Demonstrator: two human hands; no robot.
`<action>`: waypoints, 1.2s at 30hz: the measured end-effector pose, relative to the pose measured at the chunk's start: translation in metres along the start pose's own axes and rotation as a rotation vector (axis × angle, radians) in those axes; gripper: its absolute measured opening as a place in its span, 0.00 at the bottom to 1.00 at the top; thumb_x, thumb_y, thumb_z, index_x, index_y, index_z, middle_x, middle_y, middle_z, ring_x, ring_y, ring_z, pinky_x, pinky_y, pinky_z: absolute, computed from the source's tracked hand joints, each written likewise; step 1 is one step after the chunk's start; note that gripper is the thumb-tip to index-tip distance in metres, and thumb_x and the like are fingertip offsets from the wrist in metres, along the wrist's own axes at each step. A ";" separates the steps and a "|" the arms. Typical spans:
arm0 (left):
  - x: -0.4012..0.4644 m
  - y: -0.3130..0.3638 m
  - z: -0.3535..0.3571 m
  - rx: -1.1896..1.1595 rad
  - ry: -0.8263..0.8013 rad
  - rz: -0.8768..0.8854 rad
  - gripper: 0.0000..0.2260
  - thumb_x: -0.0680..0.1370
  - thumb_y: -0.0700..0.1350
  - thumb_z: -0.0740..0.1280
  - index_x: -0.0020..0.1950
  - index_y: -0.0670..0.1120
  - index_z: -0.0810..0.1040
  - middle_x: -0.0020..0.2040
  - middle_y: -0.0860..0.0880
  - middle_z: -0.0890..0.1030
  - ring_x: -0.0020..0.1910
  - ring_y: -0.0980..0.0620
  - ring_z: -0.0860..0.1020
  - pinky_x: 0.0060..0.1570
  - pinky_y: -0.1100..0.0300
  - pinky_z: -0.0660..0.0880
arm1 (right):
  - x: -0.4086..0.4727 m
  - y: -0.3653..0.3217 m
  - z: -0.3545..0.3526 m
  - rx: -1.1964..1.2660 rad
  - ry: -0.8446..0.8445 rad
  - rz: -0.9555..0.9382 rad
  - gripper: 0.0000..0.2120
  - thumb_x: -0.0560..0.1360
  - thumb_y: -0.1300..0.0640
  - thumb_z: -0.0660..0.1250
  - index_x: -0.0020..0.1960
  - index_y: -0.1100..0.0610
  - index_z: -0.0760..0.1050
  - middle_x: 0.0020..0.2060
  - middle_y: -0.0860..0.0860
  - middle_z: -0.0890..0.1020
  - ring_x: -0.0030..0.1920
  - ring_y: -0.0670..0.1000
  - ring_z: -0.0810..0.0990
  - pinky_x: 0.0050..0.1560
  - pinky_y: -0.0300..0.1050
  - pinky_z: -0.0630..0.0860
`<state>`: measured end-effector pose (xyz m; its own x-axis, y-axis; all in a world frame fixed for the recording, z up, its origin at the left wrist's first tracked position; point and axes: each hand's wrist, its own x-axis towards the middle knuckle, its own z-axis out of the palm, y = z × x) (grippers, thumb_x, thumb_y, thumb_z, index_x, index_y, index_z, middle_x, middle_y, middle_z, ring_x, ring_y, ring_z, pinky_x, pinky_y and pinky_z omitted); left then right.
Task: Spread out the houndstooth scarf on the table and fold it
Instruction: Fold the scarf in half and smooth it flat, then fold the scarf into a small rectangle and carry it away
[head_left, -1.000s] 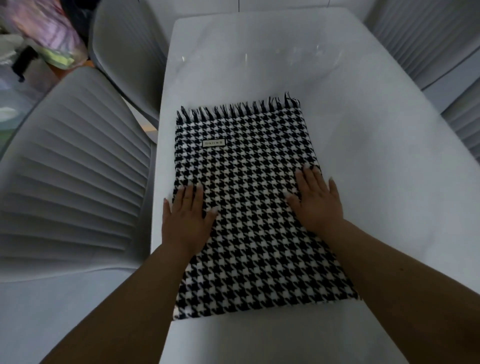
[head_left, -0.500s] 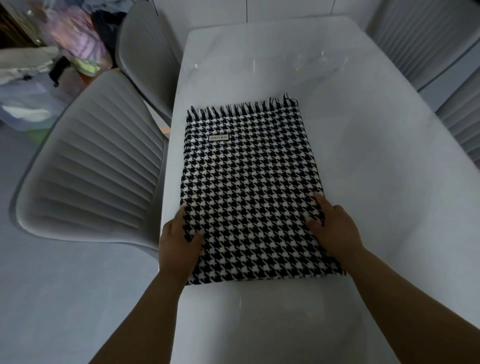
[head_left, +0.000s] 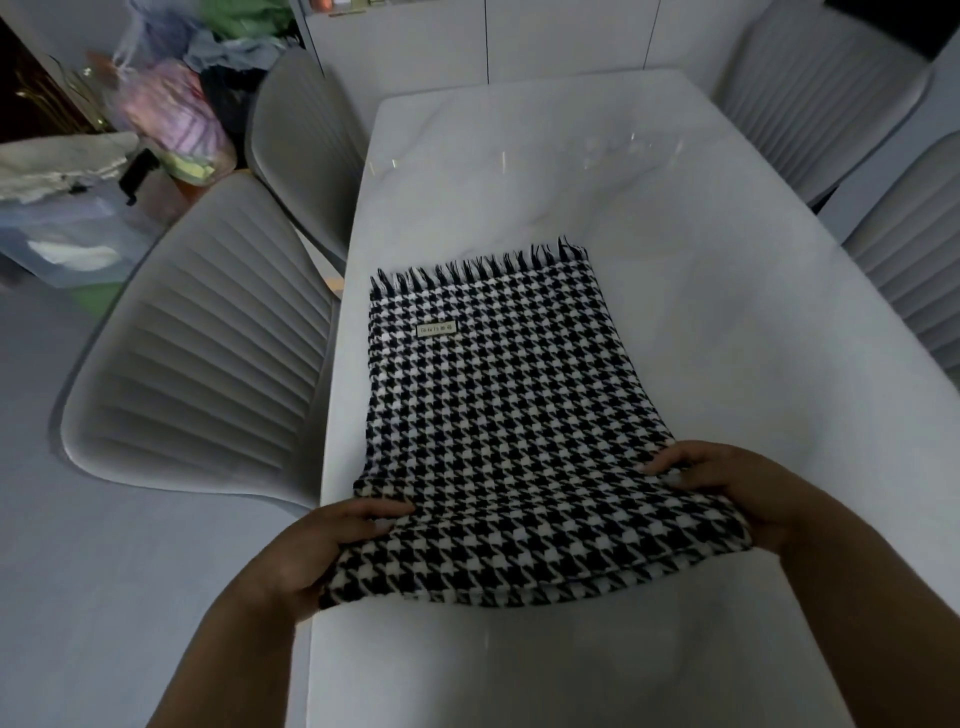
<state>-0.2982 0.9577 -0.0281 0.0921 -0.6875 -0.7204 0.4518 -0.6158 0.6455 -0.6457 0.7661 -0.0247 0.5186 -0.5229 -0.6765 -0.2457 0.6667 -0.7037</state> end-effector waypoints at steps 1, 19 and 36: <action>-0.005 0.002 -0.001 -0.050 -0.074 -0.004 0.24 0.60 0.41 0.80 0.53 0.35 0.82 0.56 0.37 0.82 0.50 0.41 0.83 0.41 0.55 0.82 | -0.003 -0.002 -0.003 0.056 -0.060 -0.001 0.17 0.56 0.62 0.80 0.43 0.64 0.81 0.47 0.63 0.82 0.43 0.61 0.83 0.37 0.50 0.82; 0.082 0.081 0.013 0.372 0.535 0.463 0.07 0.71 0.42 0.75 0.45 0.44 0.80 0.41 0.46 0.83 0.41 0.45 0.82 0.36 0.59 0.81 | 0.086 -0.097 0.022 -0.481 0.543 -0.341 0.14 0.71 0.52 0.74 0.47 0.63 0.79 0.35 0.53 0.78 0.35 0.50 0.75 0.38 0.40 0.70; 0.196 0.170 0.001 0.344 0.631 0.486 0.14 0.80 0.55 0.62 0.60 0.49 0.74 0.43 0.49 0.77 0.43 0.46 0.77 0.44 0.55 0.76 | 0.200 -0.152 0.012 -0.707 0.678 -0.359 0.20 0.79 0.49 0.62 0.64 0.61 0.67 0.54 0.59 0.76 0.55 0.58 0.76 0.49 0.47 0.73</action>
<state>-0.2042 0.7176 -0.0594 0.7266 -0.6251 -0.2852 -0.0493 -0.4615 0.8858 -0.4950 0.5672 -0.0504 0.1408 -0.9633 -0.2284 -0.7053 0.0643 -0.7060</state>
